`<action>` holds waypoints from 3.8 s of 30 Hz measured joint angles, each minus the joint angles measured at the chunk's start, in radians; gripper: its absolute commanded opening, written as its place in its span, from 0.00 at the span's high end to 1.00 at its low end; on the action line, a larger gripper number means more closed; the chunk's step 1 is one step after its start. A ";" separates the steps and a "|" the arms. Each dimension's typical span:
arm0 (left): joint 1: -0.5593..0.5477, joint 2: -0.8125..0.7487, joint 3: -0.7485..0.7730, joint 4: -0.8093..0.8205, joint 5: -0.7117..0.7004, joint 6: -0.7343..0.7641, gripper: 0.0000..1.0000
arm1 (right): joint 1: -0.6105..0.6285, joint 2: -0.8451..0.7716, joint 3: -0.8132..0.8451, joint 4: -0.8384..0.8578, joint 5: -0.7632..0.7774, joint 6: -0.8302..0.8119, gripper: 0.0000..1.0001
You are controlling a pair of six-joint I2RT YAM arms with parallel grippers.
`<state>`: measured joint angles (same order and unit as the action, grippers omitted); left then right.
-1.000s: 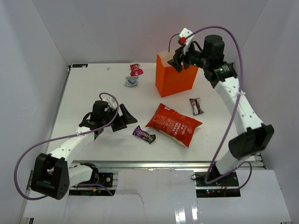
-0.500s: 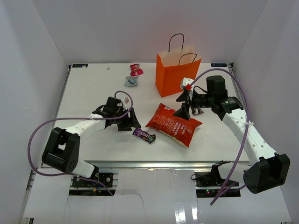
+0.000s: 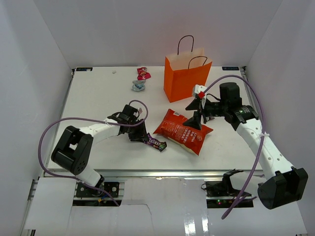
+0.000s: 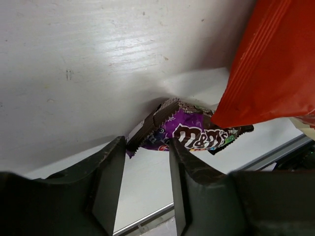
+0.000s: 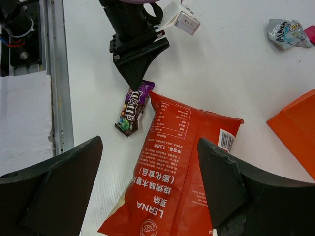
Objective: Place the snacks into the paper bag
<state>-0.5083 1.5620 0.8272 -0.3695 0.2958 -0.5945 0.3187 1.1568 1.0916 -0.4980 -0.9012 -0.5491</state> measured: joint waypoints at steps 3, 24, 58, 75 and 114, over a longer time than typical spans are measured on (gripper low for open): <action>-0.004 0.006 0.008 -0.006 -0.024 -0.005 0.55 | -0.003 -0.013 -0.012 -0.001 -0.007 0.008 0.17; -0.012 -0.057 -0.065 0.040 0.005 0.047 0.91 | 0.061 -0.011 -0.043 -0.097 -0.156 -0.103 0.18; -0.012 -0.241 -0.135 0.037 0.029 0.021 0.94 | 0.234 0.100 -0.026 -0.132 -0.054 -0.168 0.19; -0.012 -0.488 -0.104 -0.080 0.030 0.047 0.94 | 0.585 0.317 -0.026 0.163 0.379 -0.043 0.16; -0.013 -0.573 -0.147 -0.097 0.033 -0.074 0.93 | 0.614 0.613 -0.025 0.553 0.234 0.017 0.71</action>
<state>-0.5209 0.9890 0.6800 -0.4667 0.3290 -0.6682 0.9325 1.7702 1.0664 0.0547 -0.6670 -0.5320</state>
